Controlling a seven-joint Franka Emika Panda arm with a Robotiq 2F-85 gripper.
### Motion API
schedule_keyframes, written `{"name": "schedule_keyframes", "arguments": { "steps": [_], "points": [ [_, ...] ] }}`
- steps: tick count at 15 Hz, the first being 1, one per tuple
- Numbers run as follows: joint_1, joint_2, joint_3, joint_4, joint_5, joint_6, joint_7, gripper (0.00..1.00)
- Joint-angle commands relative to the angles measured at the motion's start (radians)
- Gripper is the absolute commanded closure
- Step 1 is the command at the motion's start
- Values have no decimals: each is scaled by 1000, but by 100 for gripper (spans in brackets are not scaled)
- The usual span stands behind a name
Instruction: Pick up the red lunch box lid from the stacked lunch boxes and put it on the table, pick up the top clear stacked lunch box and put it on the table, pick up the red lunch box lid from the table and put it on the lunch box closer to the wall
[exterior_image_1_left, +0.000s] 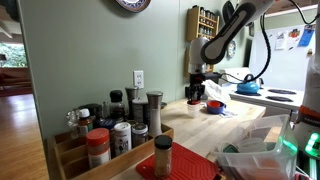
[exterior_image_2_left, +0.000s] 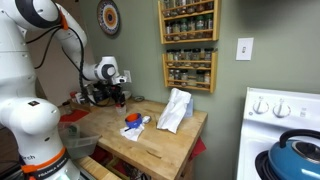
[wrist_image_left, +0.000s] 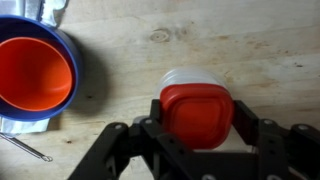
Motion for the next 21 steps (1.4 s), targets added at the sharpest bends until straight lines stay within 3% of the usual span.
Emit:
{"name": "schedule_keyframes", "arguments": {
  "steps": [1,9,10,12,18,19,21],
  "points": [
    [17,-19,-17,-14,-32,18,36,31],
    [16,-51,-10,-10,-35,10,40,35],
    [25,-57,1,2,-19,5,30,46],
    [46,-40,23,26,18,6,0,55],
    [114,57,75,68,81,60,19,55],
    [124,73,77,69,83,80,31,47],
    [140,108,82,70,115,111,20,47]
  ]
}}
